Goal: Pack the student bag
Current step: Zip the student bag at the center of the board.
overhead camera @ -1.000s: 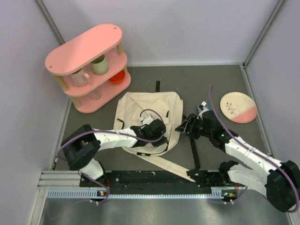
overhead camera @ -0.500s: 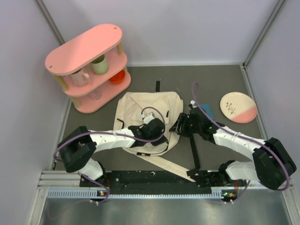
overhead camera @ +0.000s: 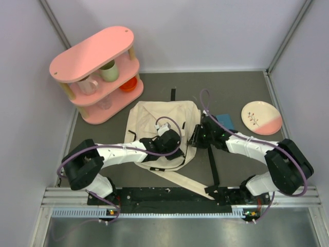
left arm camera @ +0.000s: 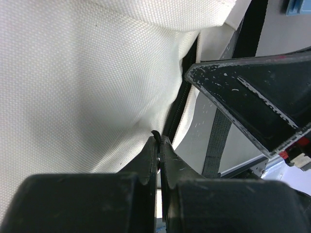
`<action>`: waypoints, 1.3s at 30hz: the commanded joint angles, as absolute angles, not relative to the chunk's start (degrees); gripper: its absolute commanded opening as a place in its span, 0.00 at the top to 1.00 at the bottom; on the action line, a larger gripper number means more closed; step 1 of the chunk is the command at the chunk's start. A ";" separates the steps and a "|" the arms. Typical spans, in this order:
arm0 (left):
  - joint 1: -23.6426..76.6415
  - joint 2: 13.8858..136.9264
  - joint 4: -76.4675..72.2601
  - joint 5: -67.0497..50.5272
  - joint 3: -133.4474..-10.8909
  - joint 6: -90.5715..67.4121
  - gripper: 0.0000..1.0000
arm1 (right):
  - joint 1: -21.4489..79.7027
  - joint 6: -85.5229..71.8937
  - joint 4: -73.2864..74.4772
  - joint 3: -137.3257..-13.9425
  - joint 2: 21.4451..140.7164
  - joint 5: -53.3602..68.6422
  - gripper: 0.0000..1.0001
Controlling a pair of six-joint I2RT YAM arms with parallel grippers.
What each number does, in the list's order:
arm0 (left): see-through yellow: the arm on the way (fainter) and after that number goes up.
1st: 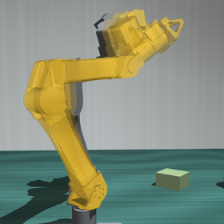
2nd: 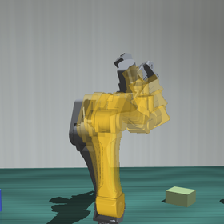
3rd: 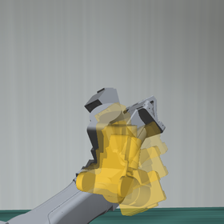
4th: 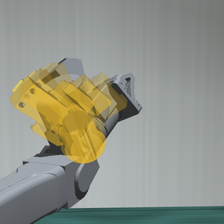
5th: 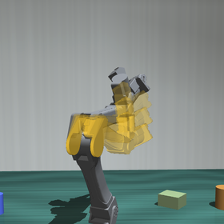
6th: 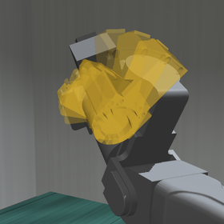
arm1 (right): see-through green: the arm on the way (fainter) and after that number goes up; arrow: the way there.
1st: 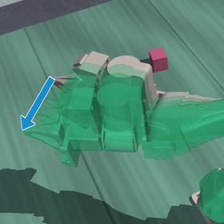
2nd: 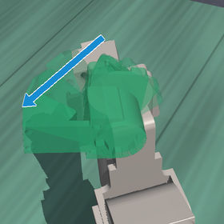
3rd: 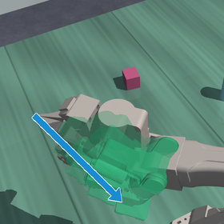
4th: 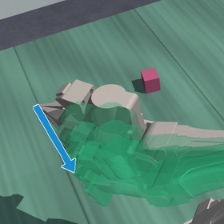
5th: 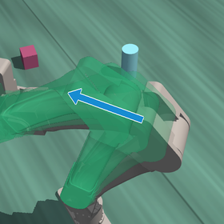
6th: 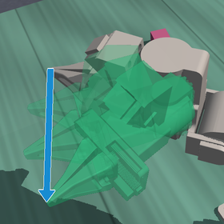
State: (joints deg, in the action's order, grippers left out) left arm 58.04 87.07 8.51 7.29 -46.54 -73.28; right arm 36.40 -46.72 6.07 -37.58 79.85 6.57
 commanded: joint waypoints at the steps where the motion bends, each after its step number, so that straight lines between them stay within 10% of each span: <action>1: 57.83 84.64 6.50 7.65 -46.14 -71.72 1.00 | 37.18 -45.18 4.49 -41.04 81.47 5.97 0.74; 6: 57.92 84.11 6.50 7.73 -45.97 -71.37 1.00 | 37.18 -45.09 3.96 -41.31 81.04 5.28 1.00; 37: 58.71 68.47 18.37 3.16 -41.23 -64.07 1.00 | 31.38 -49.58 -8.78 -35.34 77.70 5.00 1.00; 39: 58.71 69.17 17.58 3.16 -41.39 -64.07 1.00 | 31.55 -48.96 -8.27 -34.98 75.86 8.69 0.89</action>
State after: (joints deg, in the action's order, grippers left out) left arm 58.54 70.19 16.29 2.63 -40.93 -65.56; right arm 31.42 -50.11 -5.15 -35.94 79.57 3.25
